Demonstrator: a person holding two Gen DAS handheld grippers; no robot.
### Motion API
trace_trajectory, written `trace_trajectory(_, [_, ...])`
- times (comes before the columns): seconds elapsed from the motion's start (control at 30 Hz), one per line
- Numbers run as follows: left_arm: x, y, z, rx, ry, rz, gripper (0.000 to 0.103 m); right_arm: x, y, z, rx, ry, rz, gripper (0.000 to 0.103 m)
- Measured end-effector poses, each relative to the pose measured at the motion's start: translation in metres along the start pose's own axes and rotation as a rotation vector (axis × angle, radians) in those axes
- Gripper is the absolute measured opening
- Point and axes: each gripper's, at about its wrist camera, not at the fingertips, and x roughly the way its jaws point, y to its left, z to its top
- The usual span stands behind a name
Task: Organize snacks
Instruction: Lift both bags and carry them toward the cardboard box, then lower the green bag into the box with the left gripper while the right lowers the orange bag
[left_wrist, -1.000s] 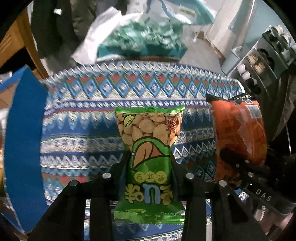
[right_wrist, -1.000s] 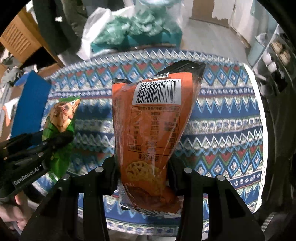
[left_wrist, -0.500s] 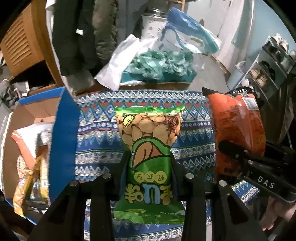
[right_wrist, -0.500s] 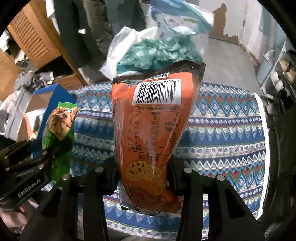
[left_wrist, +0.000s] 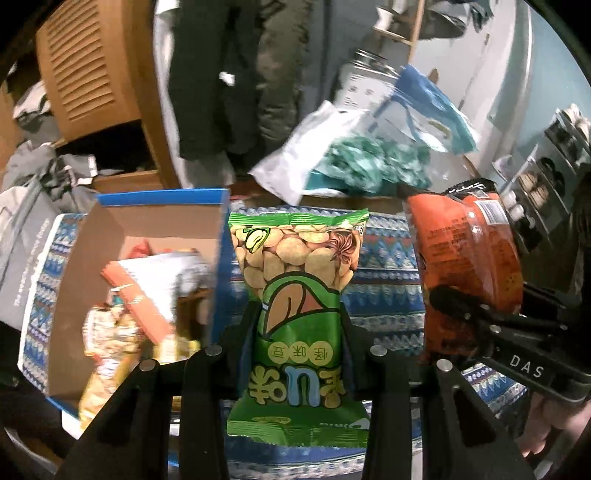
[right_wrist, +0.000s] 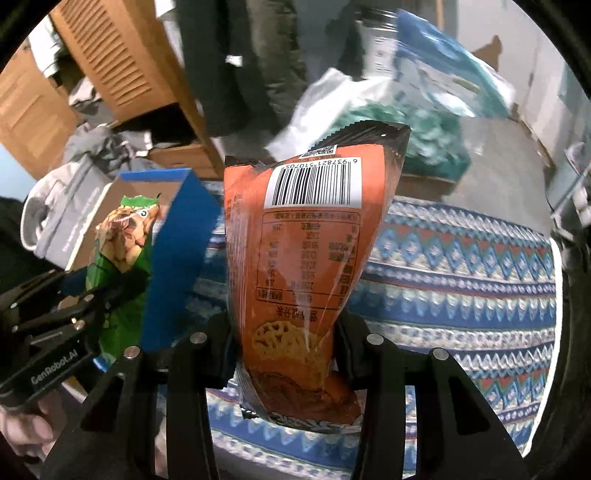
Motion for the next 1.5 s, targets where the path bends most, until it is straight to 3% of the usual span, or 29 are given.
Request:
trace_trajectory(0.57, [-0.022,0.118,-0.008,-0.114,-0.029,0.121,0.038,0.036,0.116,0.02,-0.134,0.05,0.145,0.042])
trace_trajectory(0.9, [-0.01,0.175,-0.024,-0.219,-0.003,0.131,0.039,0.068,0.185,0.022,-0.207,0.1,0.196,0.042])
trace_trajectory(1.27, [0.024,0.219,-0.039,-0.294,0.078,0.154,0.039,0.115,0.214,0.025,-0.226,0.16,0.187,0.042])
trace_trajectory(1.5, [0.031,0.224,-0.04,-0.312,0.096,0.162,0.039,0.132,0.227,0.031,-0.261,0.152,0.17,0.044])
